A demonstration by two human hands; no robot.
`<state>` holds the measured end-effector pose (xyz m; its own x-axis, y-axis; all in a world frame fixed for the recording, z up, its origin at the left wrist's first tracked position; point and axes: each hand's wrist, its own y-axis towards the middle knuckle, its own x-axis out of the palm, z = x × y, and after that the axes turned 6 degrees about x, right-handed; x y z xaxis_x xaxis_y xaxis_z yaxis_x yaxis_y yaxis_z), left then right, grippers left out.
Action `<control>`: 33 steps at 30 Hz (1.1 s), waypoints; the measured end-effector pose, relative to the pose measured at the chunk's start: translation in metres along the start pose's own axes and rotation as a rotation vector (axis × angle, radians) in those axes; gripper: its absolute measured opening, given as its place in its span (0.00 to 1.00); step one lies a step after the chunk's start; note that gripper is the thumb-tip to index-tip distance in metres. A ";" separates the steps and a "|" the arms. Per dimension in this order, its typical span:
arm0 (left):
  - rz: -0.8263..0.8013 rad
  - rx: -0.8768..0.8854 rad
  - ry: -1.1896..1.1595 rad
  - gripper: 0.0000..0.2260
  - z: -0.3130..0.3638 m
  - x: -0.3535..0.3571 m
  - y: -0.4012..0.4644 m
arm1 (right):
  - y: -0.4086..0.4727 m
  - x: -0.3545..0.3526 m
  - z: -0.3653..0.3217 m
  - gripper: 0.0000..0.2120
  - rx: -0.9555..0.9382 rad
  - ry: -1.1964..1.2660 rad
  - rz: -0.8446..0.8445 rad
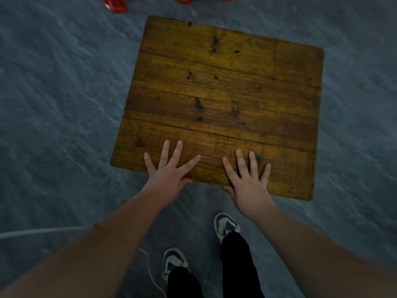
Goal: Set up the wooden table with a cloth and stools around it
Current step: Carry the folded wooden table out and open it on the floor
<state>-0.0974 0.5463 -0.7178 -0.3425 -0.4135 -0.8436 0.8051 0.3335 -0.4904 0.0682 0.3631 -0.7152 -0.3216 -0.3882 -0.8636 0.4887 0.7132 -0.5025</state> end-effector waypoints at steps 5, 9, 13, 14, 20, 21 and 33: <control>-0.021 -0.007 -0.030 0.31 0.004 -0.006 0.011 | 0.009 -0.007 0.009 0.35 -0.008 0.007 -0.021; -0.018 -0.016 -0.032 0.31 0.008 -0.007 0.011 | 0.010 -0.006 0.014 0.35 -0.021 0.017 -0.017; 0.034 -0.011 0.011 0.30 0.012 -0.012 0.004 | 0.002 -0.004 0.024 0.35 0.005 0.036 0.036; 0.045 -0.015 0.025 0.30 0.012 -0.013 0.002 | -0.003 -0.002 0.029 0.35 0.035 0.013 0.049; -0.006 -0.054 0.028 0.30 0.010 -0.018 0.004 | -0.021 0.002 0.060 0.32 0.183 -0.012 0.003; -0.015 -0.048 0.022 0.30 0.010 -0.017 0.005 | -0.021 0.002 0.061 0.32 0.181 -0.008 -0.006; -0.013 -0.055 -0.044 0.30 0.005 -0.017 0.005 | -0.018 0.008 0.057 0.33 0.181 0.040 0.002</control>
<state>-0.0851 0.5505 -0.7050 -0.3303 -0.4541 -0.8274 0.7724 0.3737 -0.5135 0.1033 0.3134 -0.7149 -0.3506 -0.3608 -0.8642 0.6260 0.5961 -0.5028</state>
